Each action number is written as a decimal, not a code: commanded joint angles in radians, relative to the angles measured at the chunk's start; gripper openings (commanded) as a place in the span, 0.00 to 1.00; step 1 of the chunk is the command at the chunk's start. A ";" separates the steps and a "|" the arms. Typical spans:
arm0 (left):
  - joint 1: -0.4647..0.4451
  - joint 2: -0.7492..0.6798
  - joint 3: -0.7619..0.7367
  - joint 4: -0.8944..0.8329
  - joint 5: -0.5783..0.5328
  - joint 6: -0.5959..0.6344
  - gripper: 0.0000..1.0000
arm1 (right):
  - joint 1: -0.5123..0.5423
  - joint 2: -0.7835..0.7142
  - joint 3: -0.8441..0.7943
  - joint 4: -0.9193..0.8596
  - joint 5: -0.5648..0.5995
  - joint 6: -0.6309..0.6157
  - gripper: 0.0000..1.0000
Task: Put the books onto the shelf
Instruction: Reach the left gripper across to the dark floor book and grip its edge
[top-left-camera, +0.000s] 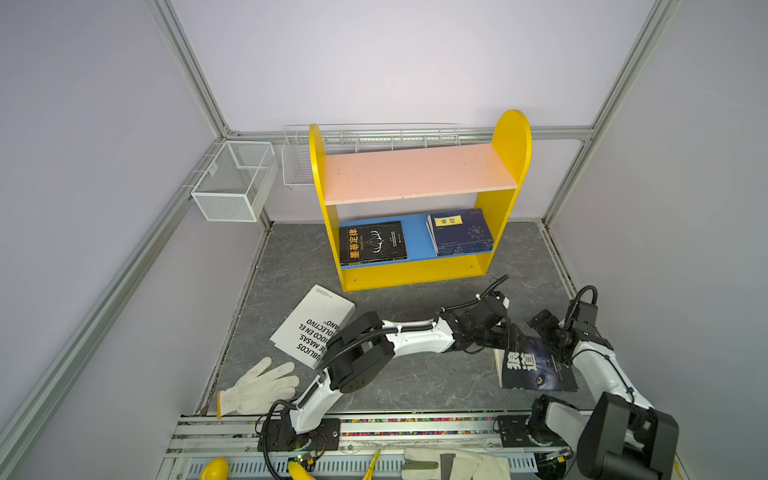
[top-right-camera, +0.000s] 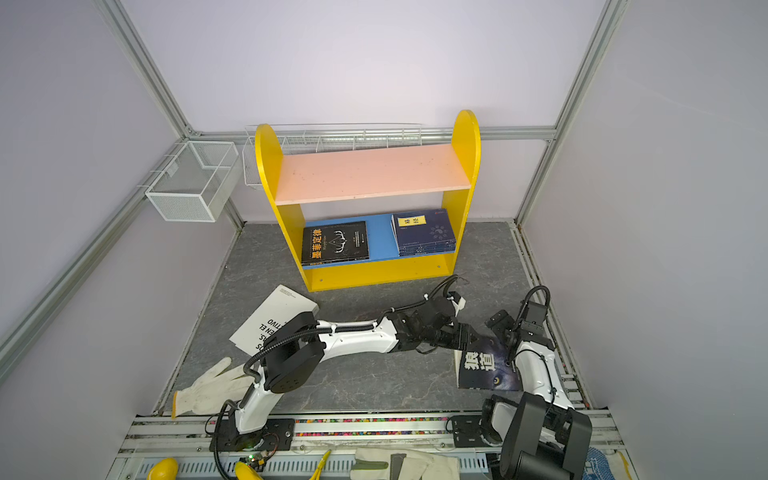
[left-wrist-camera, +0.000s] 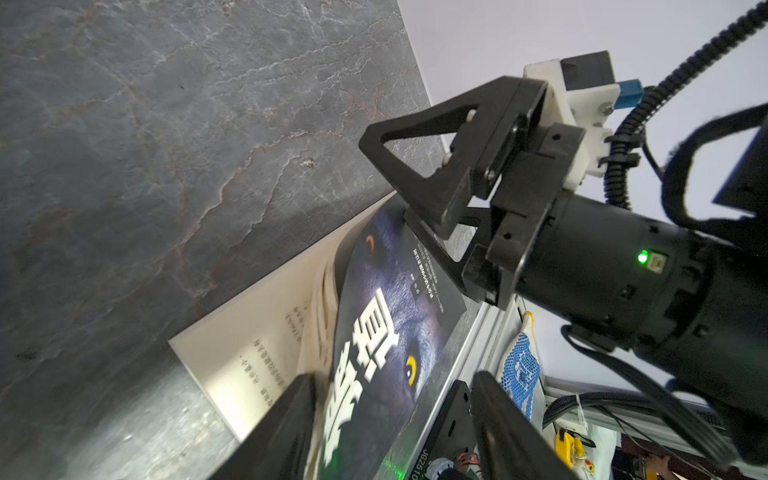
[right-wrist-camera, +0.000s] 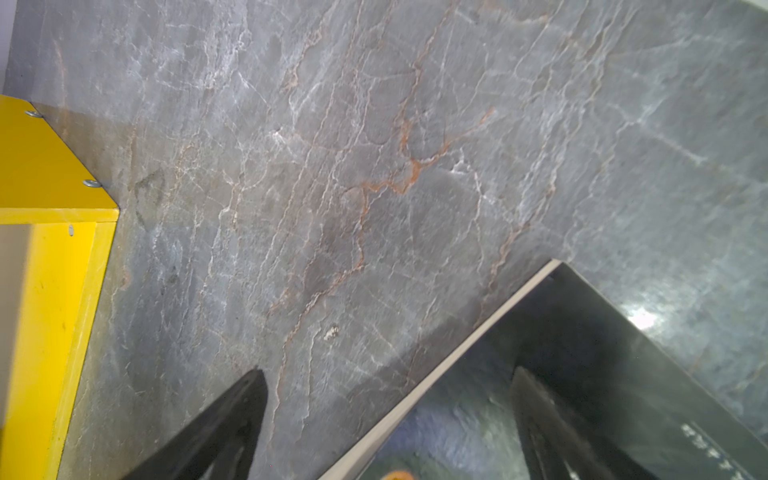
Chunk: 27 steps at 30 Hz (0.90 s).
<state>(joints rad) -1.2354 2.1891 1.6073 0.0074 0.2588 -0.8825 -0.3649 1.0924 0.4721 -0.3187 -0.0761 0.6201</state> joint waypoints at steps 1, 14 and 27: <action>0.016 0.066 0.037 0.064 0.060 -0.048 0.60 | -0.004 0.031 -0.055 -0.089 -0.031 0.000 0.95; 0.030 0.123 0.034 0.120 0.107 -0.093 0.54 | -0.005 0.038 -0.055 -0.080 -0.032 0.000 0.95; 0.050 0.099 -0.009 0.151 0.093 -0.110 0.00 | -0.005 -0.033 -0.021 -0.088 -0.123 -0.026 0.93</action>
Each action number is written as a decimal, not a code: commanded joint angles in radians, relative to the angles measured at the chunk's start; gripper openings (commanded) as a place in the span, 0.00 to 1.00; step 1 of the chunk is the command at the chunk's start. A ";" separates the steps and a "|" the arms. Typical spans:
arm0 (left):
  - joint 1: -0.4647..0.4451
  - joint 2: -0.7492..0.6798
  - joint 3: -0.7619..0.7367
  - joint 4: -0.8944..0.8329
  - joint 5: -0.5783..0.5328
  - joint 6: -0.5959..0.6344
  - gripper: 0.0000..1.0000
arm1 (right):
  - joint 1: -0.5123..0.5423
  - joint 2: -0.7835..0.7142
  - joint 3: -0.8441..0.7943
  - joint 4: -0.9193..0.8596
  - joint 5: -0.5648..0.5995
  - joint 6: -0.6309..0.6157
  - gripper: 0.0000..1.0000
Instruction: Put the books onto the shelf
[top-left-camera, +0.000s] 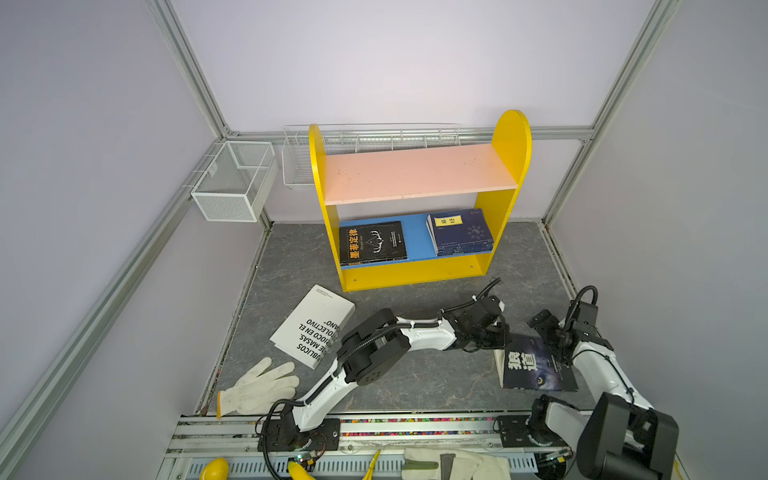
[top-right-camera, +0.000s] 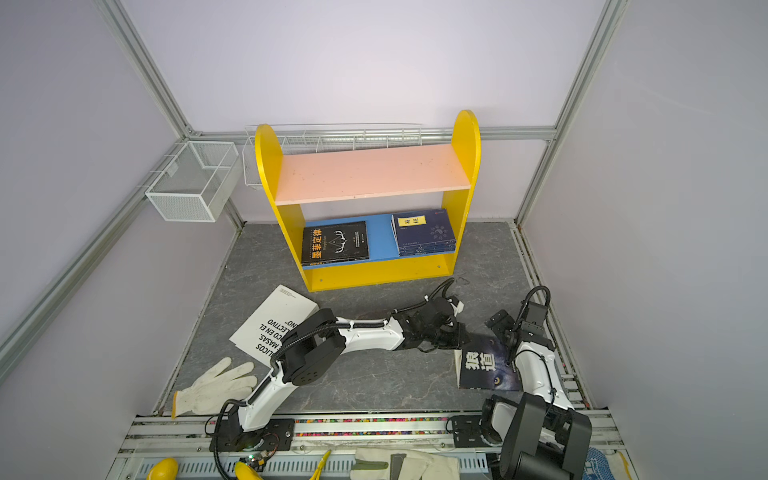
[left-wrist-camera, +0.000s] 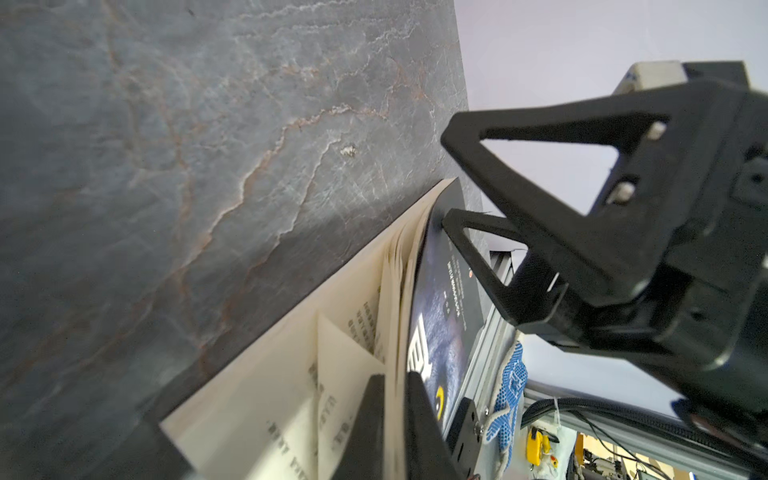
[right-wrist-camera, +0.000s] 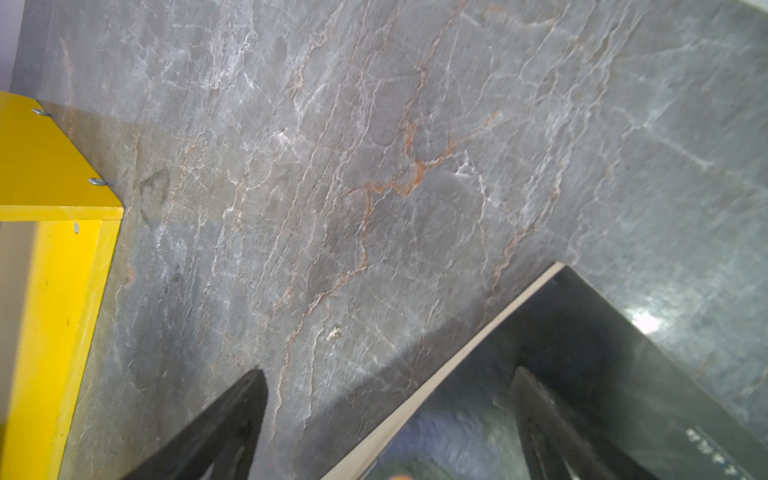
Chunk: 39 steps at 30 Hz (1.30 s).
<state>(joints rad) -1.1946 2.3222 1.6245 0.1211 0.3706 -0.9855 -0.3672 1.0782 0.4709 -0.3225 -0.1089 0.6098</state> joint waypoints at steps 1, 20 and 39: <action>0.019 -0.050 -0.040 0.037 -0.027 -0.001 0.00 | -0.003 -0.037 -0.010 -0.084 -0.129 -0.029 0.93; 0.252 -0.495 -0.345 -0.014 -0.107 0.053 0.00 | 0.059 -0.267 -0.078 0.062 -0.604 0.133 0.89; 0.263 -0.498 -0.321 0.057 -0.124 -0.040 0.00 | 0.314 -0.153 -0.263 0.468 -0.457 0.485 0.92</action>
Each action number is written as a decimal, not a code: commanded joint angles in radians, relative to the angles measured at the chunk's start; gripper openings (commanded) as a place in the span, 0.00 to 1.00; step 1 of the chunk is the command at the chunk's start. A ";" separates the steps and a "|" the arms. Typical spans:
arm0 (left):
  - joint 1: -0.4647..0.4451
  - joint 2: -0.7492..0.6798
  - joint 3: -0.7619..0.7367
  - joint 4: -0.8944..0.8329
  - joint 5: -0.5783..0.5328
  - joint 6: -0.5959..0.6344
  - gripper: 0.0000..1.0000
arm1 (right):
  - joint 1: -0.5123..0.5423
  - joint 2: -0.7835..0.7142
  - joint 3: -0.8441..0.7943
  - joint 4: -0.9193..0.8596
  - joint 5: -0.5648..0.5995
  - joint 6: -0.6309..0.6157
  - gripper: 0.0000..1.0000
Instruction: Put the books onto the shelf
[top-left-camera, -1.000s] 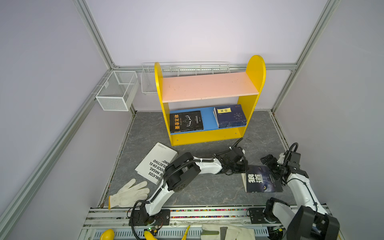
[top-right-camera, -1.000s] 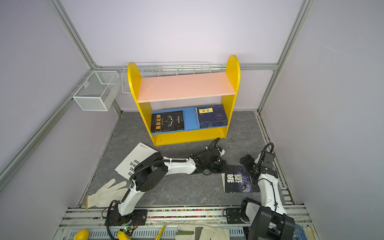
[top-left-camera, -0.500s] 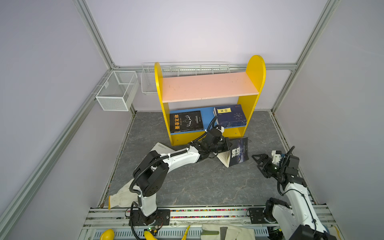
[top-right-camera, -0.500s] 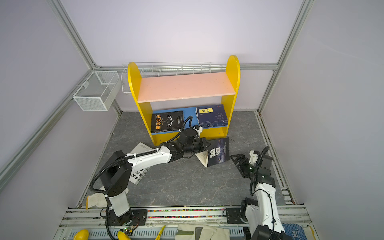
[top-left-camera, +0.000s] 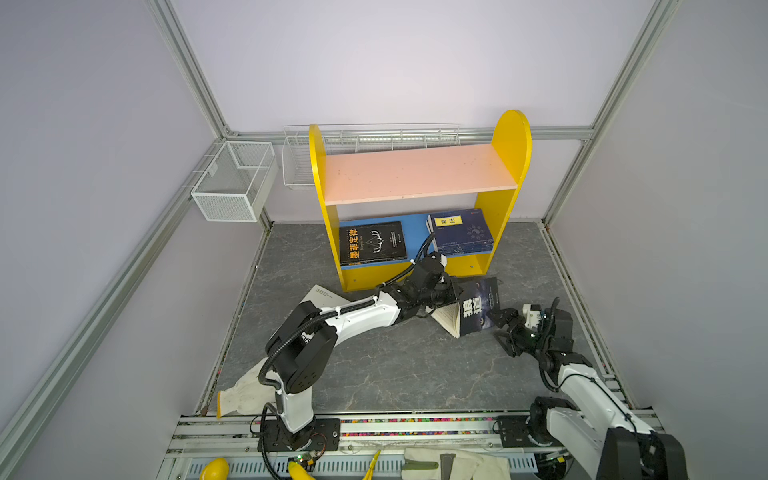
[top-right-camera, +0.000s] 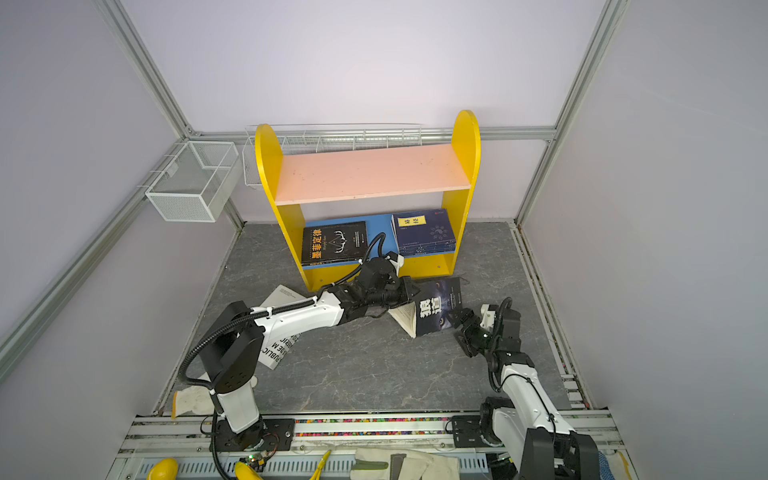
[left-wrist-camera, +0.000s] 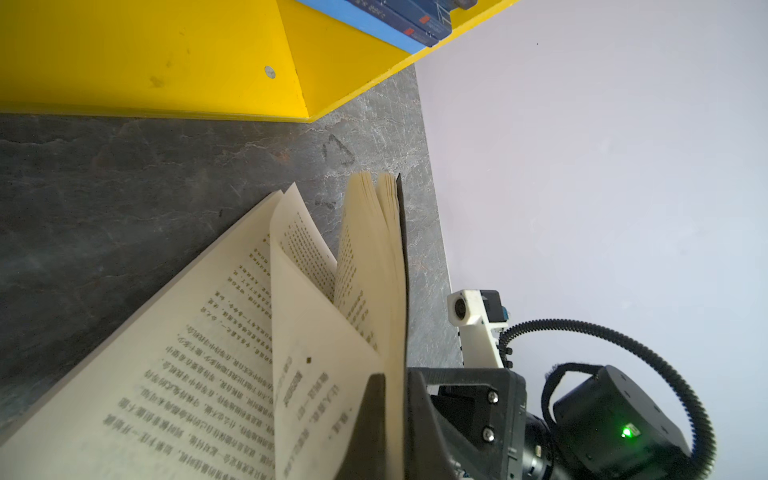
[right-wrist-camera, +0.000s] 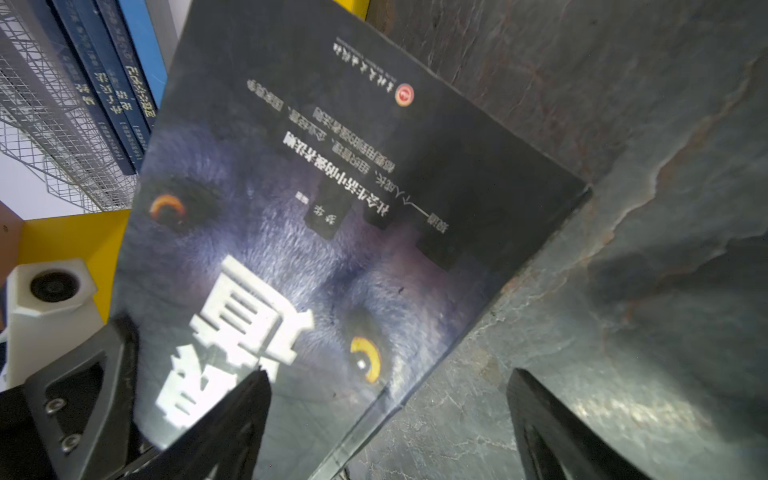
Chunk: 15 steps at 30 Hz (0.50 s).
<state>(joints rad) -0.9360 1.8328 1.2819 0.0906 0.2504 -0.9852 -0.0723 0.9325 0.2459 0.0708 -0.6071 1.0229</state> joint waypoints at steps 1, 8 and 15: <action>0.005 -0.006 0.026 0.103 0.000 -0.049 0.00 | 0.027 -0.003 -0.054 0.108 0.048 0.092 0.92; 0.012 0.031 0.018 0.229 0.053 -0.171 0.00 | 0.056 0.090 -0.086 0.328 0.060 0.122 0.90; 0.016 0.074 -0.034 0.389 0.075 -0.306 0.00 | 0.059 0.286 -0.124 0.717 0.045 0.212 0.91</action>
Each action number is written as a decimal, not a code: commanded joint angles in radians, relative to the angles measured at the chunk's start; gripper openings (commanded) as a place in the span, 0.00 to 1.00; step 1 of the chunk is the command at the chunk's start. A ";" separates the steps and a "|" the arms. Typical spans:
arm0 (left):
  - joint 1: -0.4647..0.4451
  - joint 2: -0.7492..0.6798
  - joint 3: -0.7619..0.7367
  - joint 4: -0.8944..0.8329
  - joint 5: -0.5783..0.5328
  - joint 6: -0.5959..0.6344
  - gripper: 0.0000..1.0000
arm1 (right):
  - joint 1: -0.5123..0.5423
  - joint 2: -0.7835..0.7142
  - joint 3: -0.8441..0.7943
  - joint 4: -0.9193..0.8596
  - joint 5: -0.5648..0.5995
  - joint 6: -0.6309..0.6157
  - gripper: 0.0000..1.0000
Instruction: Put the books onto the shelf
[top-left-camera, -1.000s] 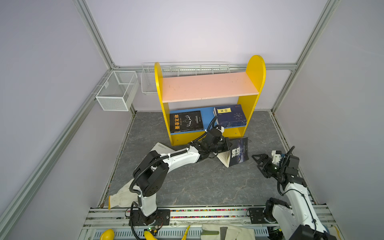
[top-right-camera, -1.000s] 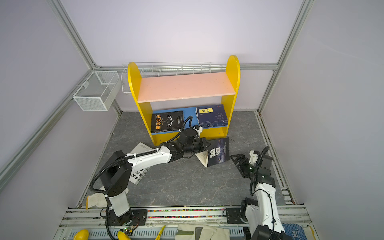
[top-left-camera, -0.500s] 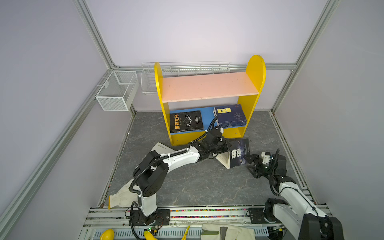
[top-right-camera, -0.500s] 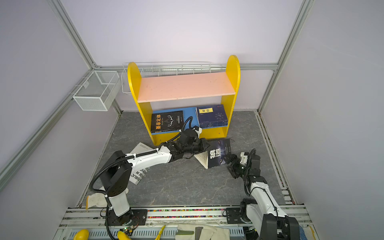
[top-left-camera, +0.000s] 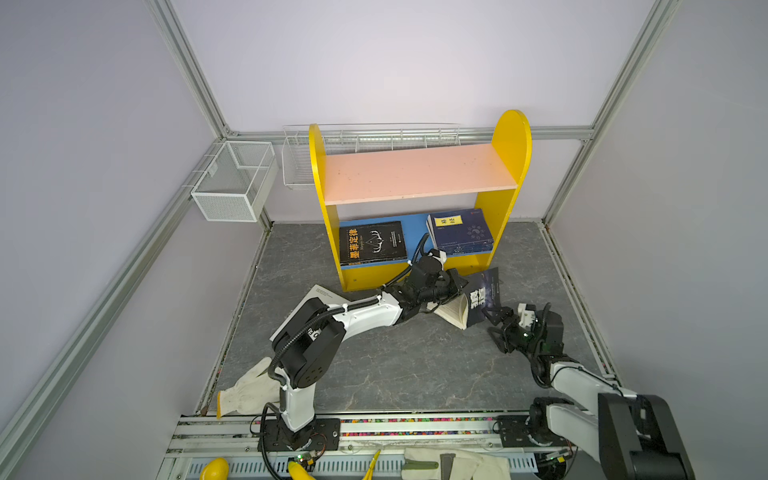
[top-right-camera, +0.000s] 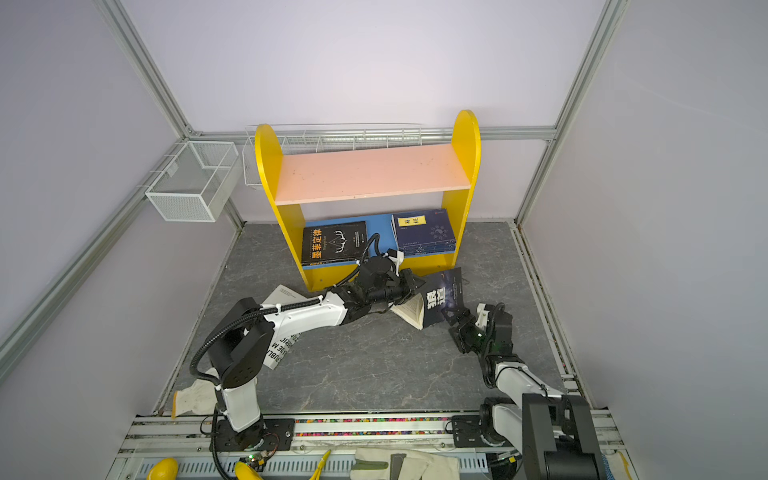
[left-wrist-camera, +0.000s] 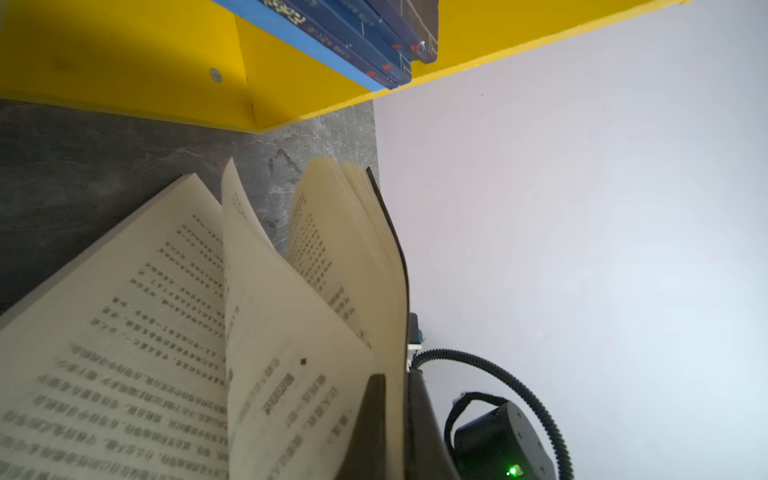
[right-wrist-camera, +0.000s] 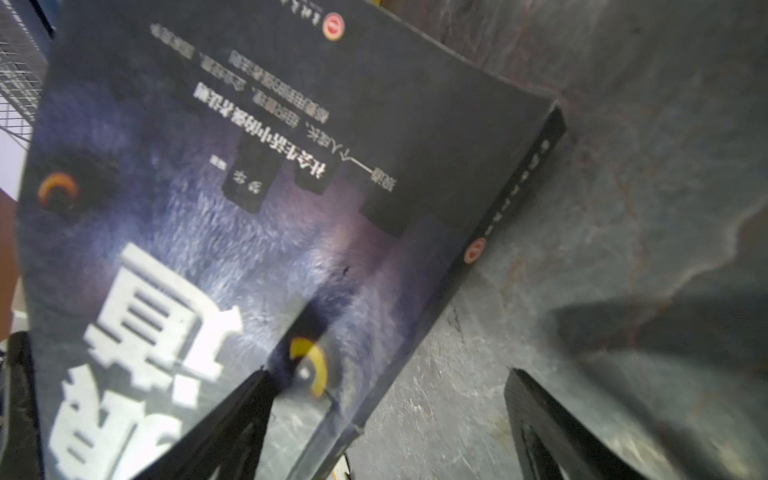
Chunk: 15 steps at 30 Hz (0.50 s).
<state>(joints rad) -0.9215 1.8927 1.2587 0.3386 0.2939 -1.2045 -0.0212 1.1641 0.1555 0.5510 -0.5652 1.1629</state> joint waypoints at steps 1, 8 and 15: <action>0.000 0.014 -0.019 0.143 0.027 -0.092 0.00 | 0.011 0.088 -0.036 0.288 0.002 0.089 0.93; 0.000 0.014 -0.110 0.193 -0.005 -0.140 0.00 | 0.048 0.328 -0.040 0.654 0.037 0.188 0.92; 0.001 0.030 -0.163 0.184 -0.025 -0.152 0.00 | 0.090 0.569 -0.025 0.882 0.095 0.228 0.66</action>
<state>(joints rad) -0.9154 1.9099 1.1072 0.4740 0.2543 -1.3209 0.0456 1.7107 0.1326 1.2724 -0.5213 1.3533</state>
